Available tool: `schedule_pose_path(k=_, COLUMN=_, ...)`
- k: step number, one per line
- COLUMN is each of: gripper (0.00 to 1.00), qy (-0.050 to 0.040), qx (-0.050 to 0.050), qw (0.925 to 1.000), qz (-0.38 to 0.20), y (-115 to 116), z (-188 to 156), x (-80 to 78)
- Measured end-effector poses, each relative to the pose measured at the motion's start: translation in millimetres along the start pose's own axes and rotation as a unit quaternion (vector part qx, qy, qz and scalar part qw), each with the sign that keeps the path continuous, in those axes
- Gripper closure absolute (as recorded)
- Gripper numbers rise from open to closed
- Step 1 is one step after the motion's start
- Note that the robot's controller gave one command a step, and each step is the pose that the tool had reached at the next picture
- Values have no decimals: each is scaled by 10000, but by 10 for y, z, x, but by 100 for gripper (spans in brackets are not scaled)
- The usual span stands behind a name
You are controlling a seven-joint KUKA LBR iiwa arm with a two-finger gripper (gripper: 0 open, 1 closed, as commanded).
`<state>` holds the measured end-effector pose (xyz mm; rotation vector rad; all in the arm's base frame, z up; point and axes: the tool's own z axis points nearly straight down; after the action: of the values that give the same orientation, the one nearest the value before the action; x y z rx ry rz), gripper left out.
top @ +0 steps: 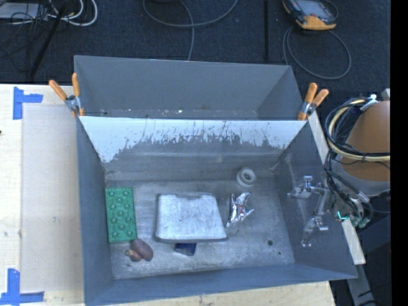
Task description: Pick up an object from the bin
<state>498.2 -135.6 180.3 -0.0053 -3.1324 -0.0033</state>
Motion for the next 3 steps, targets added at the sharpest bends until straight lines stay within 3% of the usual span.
schedule_pose_path(k=1, gripper=0, qy=-59, qx=-9, qw=9999, qz=159, y=544, z=161, x=-606)
schedule_pose_path(k=2, gripper=0, qy=-62, qx=14, qw=9978, qz=-652, y=842, z=1096, x=-802)
schedule_pose_path(k=3, gripper=100, qy=-88, qx=24, qw=9977, qz=-667, y=838, z=1057, x=-815)
